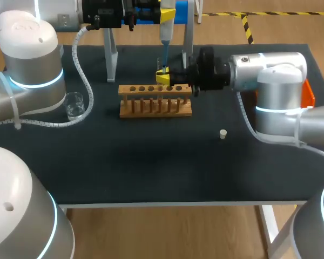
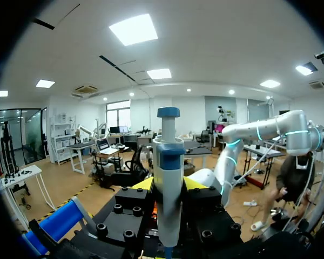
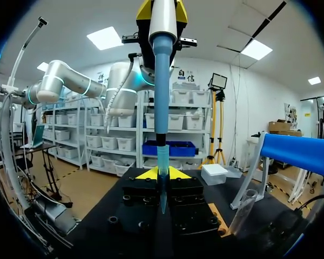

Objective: Invert the test tube, pick up the pipette, mount the tip to pipette, aspirate from beaker and dispense into the tube, eject the tip, return the pipette, and cap with the stopper.

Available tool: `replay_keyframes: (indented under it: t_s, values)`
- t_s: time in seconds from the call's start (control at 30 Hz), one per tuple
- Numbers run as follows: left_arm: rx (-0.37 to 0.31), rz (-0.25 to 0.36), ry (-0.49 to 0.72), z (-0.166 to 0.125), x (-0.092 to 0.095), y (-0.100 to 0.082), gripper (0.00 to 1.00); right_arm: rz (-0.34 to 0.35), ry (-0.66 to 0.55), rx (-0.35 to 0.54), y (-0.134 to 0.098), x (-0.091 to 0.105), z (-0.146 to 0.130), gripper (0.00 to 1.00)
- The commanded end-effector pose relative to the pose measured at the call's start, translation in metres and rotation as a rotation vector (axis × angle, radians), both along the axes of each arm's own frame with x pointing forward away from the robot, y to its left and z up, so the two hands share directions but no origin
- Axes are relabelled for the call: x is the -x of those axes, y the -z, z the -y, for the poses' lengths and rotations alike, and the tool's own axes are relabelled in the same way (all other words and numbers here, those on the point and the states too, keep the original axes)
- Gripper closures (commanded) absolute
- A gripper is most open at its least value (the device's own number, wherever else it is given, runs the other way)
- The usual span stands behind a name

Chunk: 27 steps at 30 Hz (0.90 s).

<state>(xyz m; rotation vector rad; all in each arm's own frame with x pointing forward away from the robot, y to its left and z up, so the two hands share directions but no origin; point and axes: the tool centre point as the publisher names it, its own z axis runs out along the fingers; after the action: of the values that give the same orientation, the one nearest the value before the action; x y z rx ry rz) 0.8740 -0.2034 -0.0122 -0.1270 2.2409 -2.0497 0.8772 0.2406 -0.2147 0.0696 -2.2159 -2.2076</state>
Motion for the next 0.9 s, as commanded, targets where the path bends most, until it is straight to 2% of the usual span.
replay_keyframes:
  t_s: [0.03,0.9]
  values:
    - [-0.003,-0.001,0.003,-0.0003,-0.0006,-0.0009,1.0,0.003,0.002,-0.001,-0.0006,-0.0005,-0.0005,1.0]
    - [-0.003,-0.001,0.003,-0.0003,-0.0006,-0.0009,1.0,0.02,-0.003,0.007,0.0004,0.0045,0.0012,1.0]
